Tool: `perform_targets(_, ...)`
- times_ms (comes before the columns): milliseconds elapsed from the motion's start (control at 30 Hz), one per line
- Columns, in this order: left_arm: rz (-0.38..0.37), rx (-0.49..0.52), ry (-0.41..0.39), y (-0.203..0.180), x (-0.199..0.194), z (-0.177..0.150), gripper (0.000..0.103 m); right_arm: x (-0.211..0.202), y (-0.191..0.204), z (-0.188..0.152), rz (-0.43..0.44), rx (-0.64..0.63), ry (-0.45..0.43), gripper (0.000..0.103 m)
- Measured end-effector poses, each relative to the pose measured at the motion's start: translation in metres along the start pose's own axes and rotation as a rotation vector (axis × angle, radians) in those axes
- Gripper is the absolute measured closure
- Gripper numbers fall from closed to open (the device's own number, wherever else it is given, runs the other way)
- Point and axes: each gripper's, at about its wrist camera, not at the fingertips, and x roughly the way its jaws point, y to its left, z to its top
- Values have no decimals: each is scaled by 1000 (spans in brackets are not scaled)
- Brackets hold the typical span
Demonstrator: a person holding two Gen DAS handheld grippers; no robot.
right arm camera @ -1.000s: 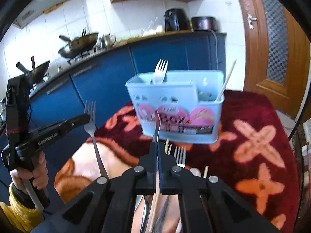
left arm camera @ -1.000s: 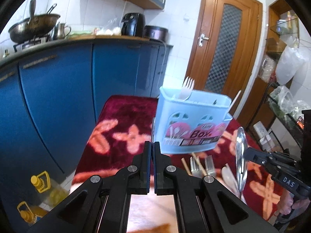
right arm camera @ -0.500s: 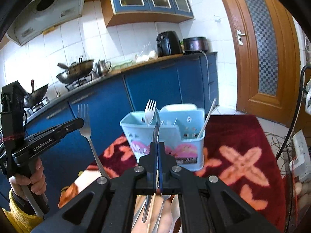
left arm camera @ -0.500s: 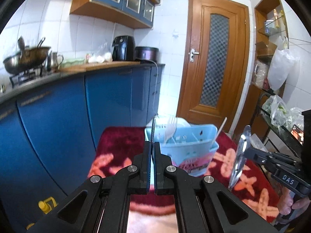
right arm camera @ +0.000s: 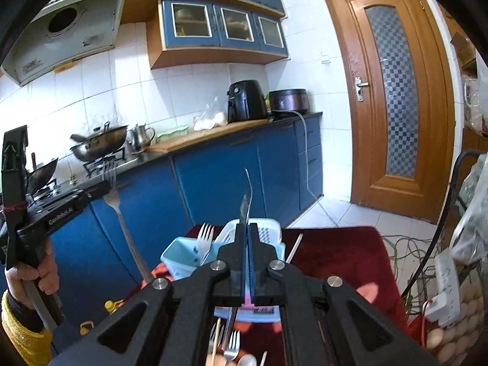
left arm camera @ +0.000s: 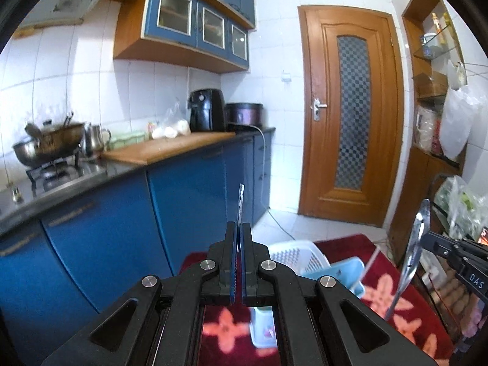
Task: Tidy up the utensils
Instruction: 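Carry the knife and fork with both tools over the blue holder, then lower the fork and knife into the blue holder and open both tools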
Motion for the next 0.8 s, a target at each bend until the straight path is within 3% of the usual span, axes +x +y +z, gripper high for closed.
perform_targets(200, 52, 25, -11, -1, 23, 22, 102, 15, -2, 24, -61, -28, -44, 101)
perform_targets(467, 96, 79, -13, -16, 58, 20, 102, 46, -4, 38, -113, -56, -87, 101)
perform_targets(800, 86, 130, 47, -35, 91, -15, 102, 85, -5, 7, -100, -75, -9, 101)
